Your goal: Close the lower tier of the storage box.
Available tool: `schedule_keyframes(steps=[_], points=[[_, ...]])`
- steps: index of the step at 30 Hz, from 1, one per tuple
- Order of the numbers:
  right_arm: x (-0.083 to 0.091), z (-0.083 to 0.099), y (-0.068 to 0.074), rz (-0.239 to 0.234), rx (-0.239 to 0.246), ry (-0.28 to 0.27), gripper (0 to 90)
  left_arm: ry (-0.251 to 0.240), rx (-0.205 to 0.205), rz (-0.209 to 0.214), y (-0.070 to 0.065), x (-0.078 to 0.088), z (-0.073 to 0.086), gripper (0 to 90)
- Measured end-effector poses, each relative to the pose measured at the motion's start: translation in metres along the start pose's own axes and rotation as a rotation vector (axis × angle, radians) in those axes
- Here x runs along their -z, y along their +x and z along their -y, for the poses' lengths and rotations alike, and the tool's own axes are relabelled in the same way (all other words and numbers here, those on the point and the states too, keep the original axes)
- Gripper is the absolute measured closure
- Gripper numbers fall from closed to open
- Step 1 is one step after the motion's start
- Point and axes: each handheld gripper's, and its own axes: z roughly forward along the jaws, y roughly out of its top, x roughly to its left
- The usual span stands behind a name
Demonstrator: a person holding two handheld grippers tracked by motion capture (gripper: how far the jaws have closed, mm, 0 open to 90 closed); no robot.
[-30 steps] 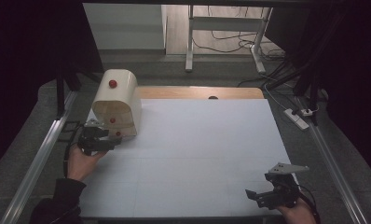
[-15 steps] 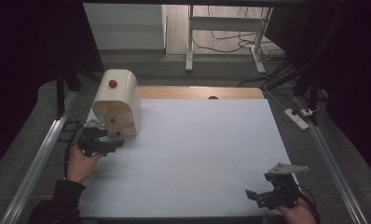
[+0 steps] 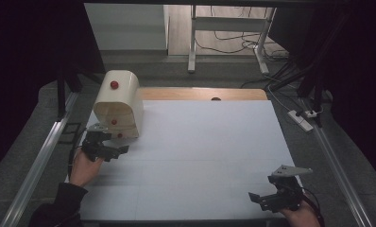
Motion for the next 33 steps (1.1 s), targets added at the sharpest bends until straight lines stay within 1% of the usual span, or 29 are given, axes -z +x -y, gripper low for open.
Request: schedule_keyframes(steps=[3, 7, 11, 15, 25, 29, 33], points=[[0.000, 0.000, 0.000, 0.001, 0.001, 0.001, 0.3, -0.002, -0.025, 0.020, -0.001, 0.000, 0.000, 0.0], [0.000, 0.000, 0.000, 0.001, 0.001, 0.002, 0.3, 0.001, -0.040, 0.039, -0.003, -0.001, -0.001, 0.0], [0.000, 0.000, 0.000, 0.000, -0.001, 0.002, 0.3, 0.004, -0.042, 0.043, -0.005, 0.000, -0.001, 0.0], [0.000, 0.000, 0.000, 0.000, 0.001, 0.001, 0.3, 0.007, -0.039, 0.038, -0.005, 0.001, 0.000, 0.0], [0.000, 0.000, 0.000, -0.007, -0.001, -0.003, 0.3, -0.005, -0.030, 0.047, -0.007, 0.006, 0.001, 0.0], [0.001, 0.000, -0.001, -0.011, -0.007, -0.008, 0.3, -0.003, -0.038, 0.050, -0.011, 0.008, 0.002, 0.0], [0.001, 0.000, -0.002, -0.014, -0.022, -0.011, 0.2, -0.005, -0.045, 0.053, -0.014, 0.010, 0.003, 0.0]])
